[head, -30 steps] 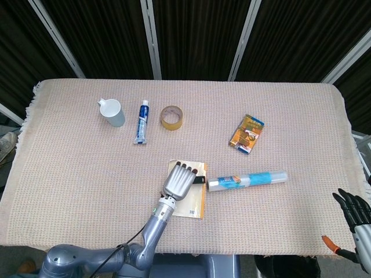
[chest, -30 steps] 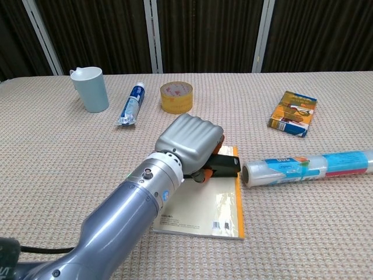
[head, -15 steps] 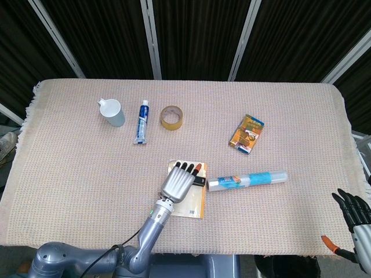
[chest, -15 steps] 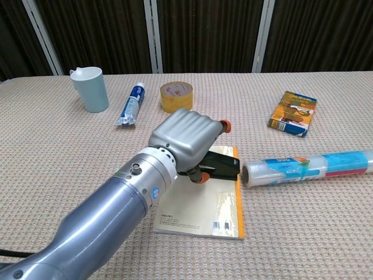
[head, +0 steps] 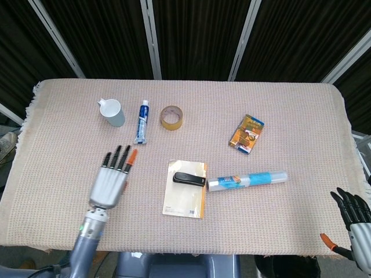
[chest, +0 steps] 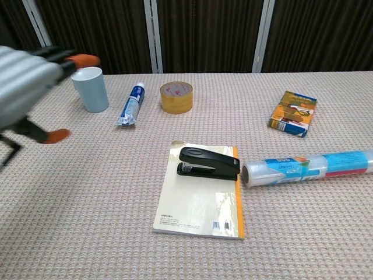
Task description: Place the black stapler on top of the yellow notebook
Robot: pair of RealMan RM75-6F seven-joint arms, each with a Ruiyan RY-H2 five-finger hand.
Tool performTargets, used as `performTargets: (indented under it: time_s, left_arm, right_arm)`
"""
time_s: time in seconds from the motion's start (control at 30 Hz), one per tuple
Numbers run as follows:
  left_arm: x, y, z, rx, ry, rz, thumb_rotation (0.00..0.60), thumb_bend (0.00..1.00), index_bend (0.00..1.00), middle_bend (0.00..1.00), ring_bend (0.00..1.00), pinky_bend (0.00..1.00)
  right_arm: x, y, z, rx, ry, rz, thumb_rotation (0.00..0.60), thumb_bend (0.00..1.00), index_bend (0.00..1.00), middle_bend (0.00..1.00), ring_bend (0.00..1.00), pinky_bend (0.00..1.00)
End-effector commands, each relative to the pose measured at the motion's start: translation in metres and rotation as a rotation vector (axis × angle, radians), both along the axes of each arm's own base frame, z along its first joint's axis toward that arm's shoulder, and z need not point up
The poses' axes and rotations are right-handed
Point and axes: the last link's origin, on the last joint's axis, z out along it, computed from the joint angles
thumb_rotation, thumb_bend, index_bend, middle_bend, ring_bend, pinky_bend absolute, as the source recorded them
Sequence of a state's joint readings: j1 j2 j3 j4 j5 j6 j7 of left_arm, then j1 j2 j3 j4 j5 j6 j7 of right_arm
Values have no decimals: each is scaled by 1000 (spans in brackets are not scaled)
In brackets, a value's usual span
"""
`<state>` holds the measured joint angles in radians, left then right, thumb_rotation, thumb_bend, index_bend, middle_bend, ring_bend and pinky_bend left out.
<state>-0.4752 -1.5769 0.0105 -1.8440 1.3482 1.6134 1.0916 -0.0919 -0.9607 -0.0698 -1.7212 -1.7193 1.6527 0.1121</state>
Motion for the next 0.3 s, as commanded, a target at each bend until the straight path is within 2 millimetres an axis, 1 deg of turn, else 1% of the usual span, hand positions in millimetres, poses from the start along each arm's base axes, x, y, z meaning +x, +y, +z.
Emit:
performTargets:
  time_s: [0.03,0.1,0.17,0.23,0.3]
  left_arm:
    - [-52,-41,43,60,-25,137,600,228,30,9,12,186]
    - [-80,-60,59,68,-52,248,600,229,7,0,9,183]
    - [-95,-72,66,51,-108,306,600,232,0,0,6,183]
    - [-101,-77,75,48,-92,305,600,235,0,0,1,181]
    - [-100,-78,83,86,-112,276,600,235,0,0,0,180]
  right_arm:
    - [1,0,-5,3,12,-6,600,153,0,0,0,0]
    - [2,1,-8,4,26,-9,600,152,0,0,0,0]
    - [3,3,-11,5,35,-12,600,153,0,0,0,0]
    - [4,4,-13,6,40,-10,600,154,0,0,0,0]
    - [4,5,-14,4,43,-14,600,153,0,0,0,0]
